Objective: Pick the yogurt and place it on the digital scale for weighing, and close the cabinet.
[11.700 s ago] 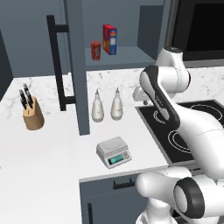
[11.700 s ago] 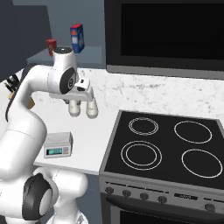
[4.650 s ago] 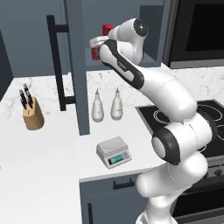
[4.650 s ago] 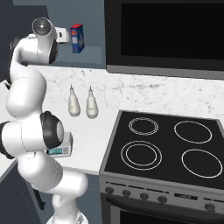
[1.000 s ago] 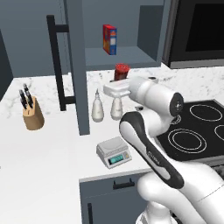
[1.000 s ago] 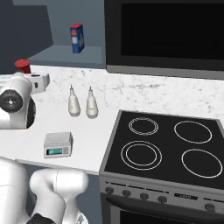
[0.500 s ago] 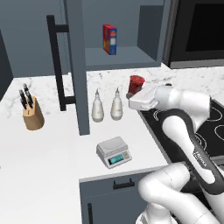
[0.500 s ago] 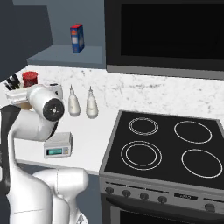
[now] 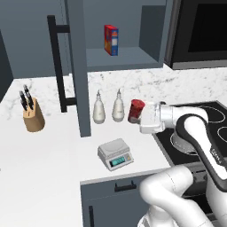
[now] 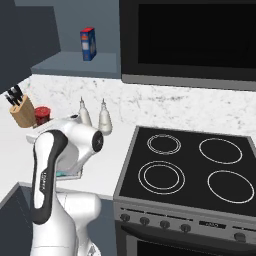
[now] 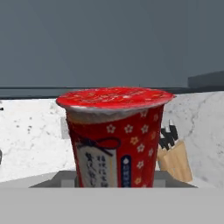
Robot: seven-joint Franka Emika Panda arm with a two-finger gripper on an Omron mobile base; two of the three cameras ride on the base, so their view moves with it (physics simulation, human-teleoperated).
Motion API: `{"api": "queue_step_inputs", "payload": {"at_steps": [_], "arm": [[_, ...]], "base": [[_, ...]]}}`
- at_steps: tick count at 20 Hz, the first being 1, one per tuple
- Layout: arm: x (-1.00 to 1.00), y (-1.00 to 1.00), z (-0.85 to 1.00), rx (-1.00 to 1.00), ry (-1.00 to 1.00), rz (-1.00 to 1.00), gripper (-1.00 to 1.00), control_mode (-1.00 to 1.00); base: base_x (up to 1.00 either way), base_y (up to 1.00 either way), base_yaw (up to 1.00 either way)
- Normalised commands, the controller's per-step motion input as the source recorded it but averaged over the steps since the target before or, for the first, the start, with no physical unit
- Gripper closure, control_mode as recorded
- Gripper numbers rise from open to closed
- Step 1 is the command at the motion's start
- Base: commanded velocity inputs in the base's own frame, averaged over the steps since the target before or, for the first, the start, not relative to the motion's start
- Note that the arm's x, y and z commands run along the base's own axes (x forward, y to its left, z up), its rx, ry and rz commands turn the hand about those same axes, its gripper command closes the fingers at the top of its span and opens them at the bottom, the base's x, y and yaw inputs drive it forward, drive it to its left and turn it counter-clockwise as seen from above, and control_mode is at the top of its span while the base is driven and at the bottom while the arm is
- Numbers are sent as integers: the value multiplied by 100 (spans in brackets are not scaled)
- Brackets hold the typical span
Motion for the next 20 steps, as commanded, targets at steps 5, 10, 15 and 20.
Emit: {"api": "queue_step_inputs", "payload": {"at_steps": [5, 10, 15, 20], "arm": [[9, -6, -52, 0, 1, 26, 100, -100], [26, -1, -46, 0, 0, 17, 100, -100], [32, 0, -48, 0, 0, 13, 100, -100], [27, 0, -39, 0, 2, 8, 100, -100]], "base": [[0, 0, 0], [0, 0, 0], [0, 0, 0], [0, 0, 0]]}}
